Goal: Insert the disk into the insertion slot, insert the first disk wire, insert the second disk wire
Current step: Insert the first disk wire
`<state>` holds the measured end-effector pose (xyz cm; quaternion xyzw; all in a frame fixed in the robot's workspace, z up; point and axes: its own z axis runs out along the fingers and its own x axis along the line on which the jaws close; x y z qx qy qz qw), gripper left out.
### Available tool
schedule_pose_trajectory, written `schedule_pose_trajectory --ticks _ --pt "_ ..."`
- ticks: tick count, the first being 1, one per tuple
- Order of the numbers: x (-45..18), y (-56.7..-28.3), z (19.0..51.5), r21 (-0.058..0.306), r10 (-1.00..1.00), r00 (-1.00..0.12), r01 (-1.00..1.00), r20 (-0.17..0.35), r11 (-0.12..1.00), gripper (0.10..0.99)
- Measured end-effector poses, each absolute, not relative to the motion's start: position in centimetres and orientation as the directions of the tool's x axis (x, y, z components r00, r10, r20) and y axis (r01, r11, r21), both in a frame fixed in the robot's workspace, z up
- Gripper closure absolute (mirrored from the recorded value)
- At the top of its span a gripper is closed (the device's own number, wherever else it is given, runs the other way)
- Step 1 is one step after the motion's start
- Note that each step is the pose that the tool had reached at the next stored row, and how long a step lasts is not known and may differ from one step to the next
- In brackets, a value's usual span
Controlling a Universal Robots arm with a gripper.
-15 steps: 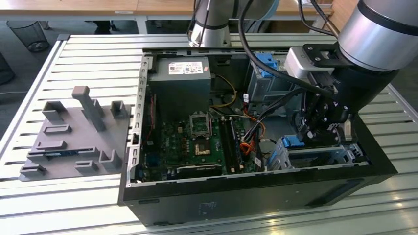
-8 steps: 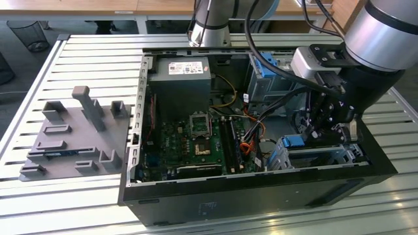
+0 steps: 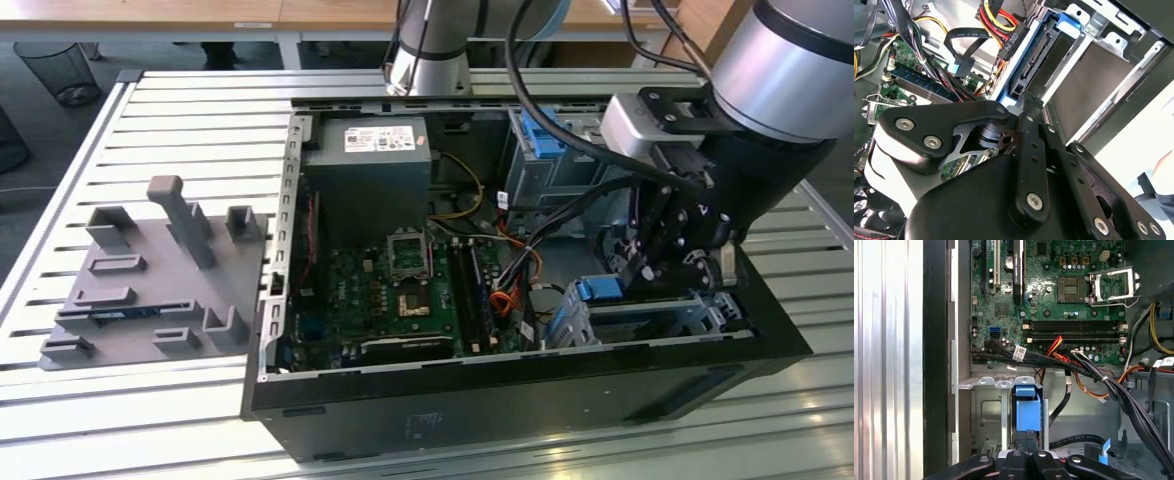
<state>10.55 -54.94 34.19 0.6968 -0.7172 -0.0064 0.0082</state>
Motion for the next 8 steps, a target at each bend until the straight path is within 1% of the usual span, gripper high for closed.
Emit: schedule_pose_trajectory --ticks 8 --pt "10.6 -54.9 35.6 0.021 -1.000 -0.029 -0.999 0.003 0.029 0.980"
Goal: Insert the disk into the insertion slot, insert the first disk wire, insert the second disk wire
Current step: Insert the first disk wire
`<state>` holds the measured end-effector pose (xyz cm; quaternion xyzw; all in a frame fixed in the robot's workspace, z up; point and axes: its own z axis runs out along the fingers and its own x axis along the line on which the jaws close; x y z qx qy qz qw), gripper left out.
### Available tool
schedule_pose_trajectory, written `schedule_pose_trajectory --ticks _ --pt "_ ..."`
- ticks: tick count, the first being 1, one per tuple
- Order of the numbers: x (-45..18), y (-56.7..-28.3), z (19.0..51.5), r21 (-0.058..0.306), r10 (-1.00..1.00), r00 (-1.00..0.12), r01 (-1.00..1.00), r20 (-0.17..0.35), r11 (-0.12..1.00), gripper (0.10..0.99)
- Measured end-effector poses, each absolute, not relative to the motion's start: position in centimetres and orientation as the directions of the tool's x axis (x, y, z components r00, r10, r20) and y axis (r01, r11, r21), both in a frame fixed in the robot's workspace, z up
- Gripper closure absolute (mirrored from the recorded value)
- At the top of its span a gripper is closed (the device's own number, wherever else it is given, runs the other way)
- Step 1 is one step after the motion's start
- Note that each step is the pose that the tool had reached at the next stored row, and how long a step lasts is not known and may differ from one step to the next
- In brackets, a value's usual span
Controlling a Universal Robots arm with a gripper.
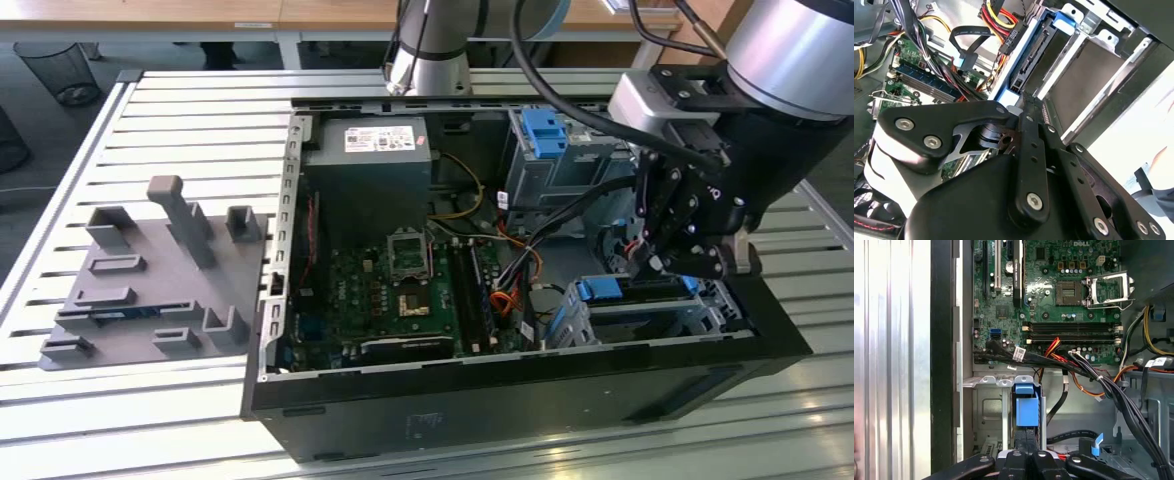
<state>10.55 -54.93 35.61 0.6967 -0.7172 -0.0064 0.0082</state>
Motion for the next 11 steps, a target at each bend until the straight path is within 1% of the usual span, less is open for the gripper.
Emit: schedule_pose_trajectory --ticks 11 --pt "10.55 -54.94 36.47 0.009 -1.000 -0.029 -1.000 0.002 0.029 0.980"
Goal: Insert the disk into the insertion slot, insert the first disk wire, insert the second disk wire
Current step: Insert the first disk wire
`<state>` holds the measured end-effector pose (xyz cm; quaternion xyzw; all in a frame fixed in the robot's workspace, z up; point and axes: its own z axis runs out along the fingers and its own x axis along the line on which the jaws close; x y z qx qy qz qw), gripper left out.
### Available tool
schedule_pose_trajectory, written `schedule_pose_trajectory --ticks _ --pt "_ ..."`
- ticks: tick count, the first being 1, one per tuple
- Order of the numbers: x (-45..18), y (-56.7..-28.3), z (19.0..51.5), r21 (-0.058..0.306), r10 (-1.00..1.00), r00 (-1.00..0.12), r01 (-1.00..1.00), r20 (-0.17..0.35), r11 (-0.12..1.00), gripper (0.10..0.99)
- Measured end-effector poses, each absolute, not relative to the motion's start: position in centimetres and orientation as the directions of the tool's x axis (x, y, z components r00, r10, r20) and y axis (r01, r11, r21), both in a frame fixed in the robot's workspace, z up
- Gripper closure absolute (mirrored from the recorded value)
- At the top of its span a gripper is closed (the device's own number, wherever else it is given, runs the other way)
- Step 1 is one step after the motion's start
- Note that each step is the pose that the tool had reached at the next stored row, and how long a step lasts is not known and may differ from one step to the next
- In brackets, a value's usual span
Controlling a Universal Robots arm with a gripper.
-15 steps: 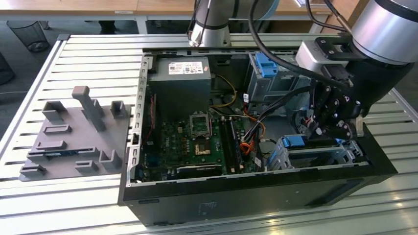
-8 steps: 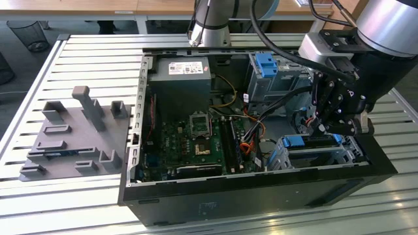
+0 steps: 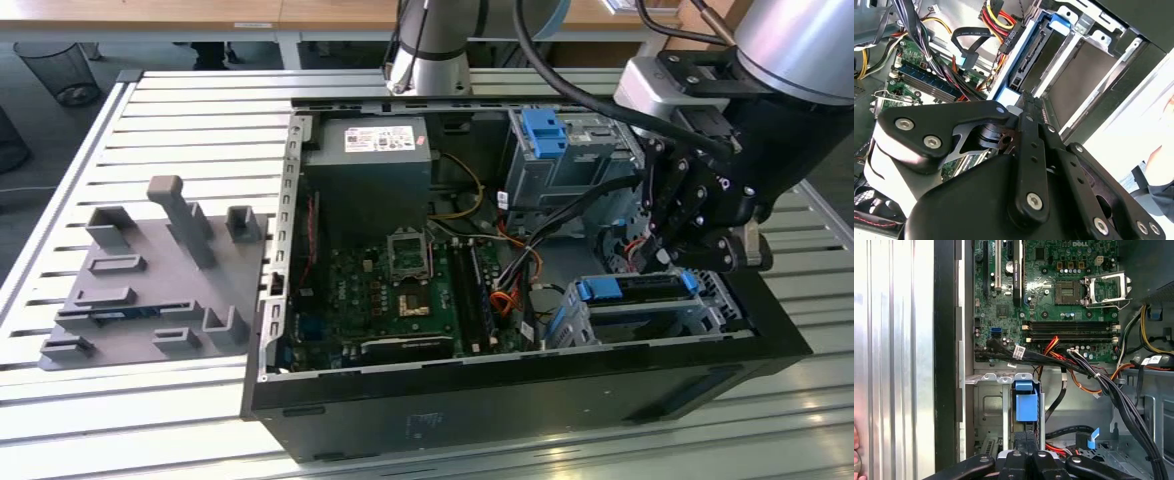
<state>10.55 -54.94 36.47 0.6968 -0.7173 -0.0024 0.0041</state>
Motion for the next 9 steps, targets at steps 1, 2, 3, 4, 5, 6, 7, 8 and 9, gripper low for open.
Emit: schedule_pose_trajectory --ticks 1,2,3,4,5,6,7,8,9 --pt "10.55 -54.94 36.54 0.008 -1.000 -0.029 -1.000 0.002 0.029 0.980" --pt "10.56 -54.94 36.59 0.007 -1.000 -0.029 -1.000 0.002 0.029 0.980" --pt "10.56 -54.94 36.64 0.006 -1.000 -0.029 -1.000 0.002 0.029 0.980" --pt "10.57 -54.94 36.66 0.005 -1.000 -0.029 -1.000 0.002 0.029 0.980" --pt "10.59 -54.93 36.67 0.005 -1.000 -0.029 -1.000 0.002 0.029 0.980" --pt "10.64 -54.93 36.68 0.005 -1.000 -0.029 -1.000 0.002 0.029 0.980" --pt "10.71 -54.91 36.68 0.005 -1.000 -0.029 -1.000 0.002 0.029 0.980" --pt "10.81 -54.89 36.68 0.005 -1.000 -0.029 -1.000 0.002 0.029 0.980" --pt "10.90 -54.87 36.69 0.005 -1.000 -0.029 -1.000 0.003 0.029 0.980"
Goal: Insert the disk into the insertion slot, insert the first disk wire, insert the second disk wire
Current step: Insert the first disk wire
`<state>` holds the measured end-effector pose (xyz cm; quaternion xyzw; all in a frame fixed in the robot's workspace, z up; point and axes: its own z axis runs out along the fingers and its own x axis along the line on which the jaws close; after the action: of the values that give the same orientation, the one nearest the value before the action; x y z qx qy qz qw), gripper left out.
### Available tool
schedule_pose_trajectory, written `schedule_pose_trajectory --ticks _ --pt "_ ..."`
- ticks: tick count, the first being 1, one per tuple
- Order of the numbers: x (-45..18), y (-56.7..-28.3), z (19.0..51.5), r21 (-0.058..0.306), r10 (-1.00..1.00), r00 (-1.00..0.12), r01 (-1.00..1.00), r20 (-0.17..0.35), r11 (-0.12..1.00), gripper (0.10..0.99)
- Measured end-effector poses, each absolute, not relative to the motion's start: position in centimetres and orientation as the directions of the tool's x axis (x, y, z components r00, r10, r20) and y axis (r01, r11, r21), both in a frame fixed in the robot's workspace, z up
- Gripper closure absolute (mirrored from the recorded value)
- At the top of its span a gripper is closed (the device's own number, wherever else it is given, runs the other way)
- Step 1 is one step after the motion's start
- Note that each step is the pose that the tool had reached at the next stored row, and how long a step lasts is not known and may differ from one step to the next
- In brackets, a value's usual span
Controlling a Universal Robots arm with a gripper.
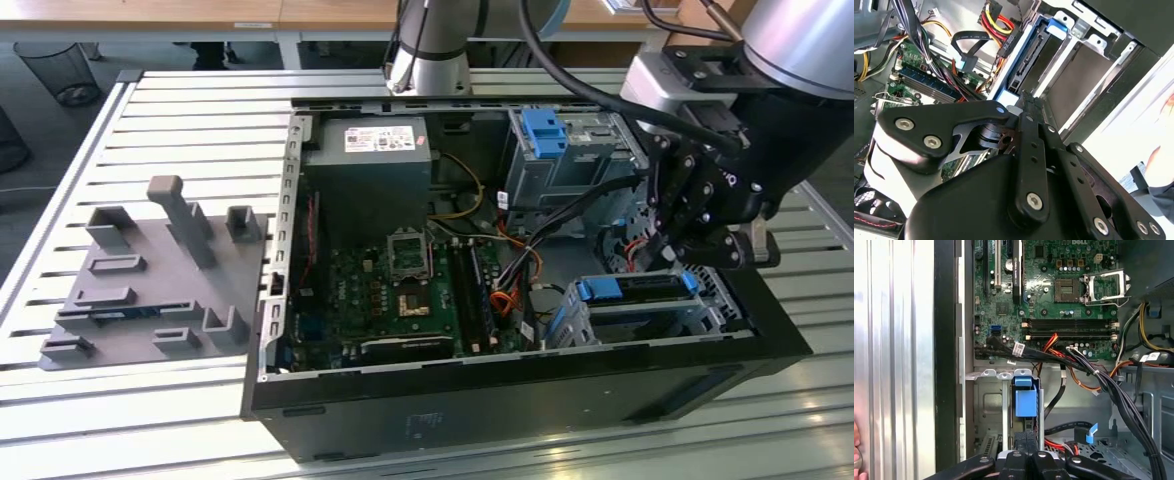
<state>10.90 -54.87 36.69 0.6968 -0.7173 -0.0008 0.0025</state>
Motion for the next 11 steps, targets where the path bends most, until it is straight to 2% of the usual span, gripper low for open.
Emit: schedule_pose_trajectory --ticks 11 --pt "11.82 -54.32 36.65 0.005 -0.998 -0.060 -0.998 0.002 0.060 0.980"
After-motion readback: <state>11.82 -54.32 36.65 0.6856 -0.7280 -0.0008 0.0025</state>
